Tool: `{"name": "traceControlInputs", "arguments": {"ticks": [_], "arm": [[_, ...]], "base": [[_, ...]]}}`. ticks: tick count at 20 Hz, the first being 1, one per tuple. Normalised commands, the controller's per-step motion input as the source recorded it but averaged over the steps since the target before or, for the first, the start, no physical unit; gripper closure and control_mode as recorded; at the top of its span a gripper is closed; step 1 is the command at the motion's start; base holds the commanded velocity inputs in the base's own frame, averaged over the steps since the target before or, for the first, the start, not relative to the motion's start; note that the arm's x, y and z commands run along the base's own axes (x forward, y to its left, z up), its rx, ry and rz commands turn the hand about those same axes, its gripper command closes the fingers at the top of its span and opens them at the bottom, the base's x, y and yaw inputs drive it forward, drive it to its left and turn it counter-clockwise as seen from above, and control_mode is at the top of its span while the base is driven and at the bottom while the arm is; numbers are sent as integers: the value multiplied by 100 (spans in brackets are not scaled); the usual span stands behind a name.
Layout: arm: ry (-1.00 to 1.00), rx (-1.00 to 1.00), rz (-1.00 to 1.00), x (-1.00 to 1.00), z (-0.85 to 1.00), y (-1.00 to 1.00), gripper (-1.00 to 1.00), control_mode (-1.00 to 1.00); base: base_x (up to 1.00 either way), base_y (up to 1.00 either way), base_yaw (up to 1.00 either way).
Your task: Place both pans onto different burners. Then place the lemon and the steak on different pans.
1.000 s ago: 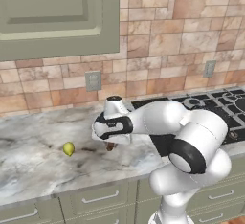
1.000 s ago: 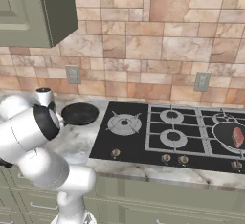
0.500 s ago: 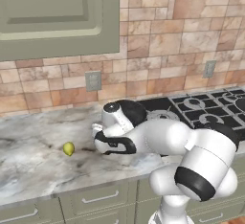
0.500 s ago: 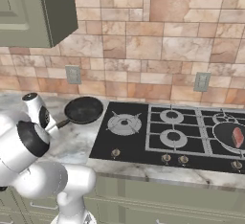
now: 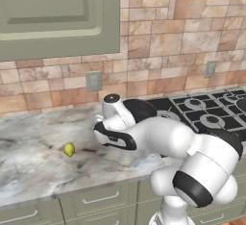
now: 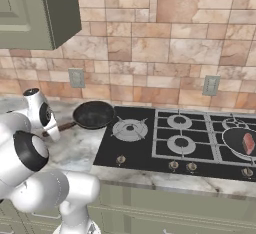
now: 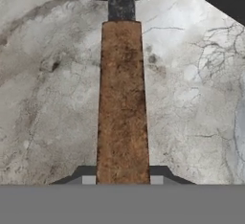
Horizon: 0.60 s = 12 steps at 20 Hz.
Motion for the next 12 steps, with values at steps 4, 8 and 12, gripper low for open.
{"name": "traceControlInputs", "arguments": {"ticks": [4,8,12], "arm": [[3,0,-16,9,27,-3,100,-100],[5,0,-15,16,5,-14,100,-100],[0,0,-14,17,0,-22,100,-100]], "base": [[0,0,0],[0,0,0],[0,0,0]]}}
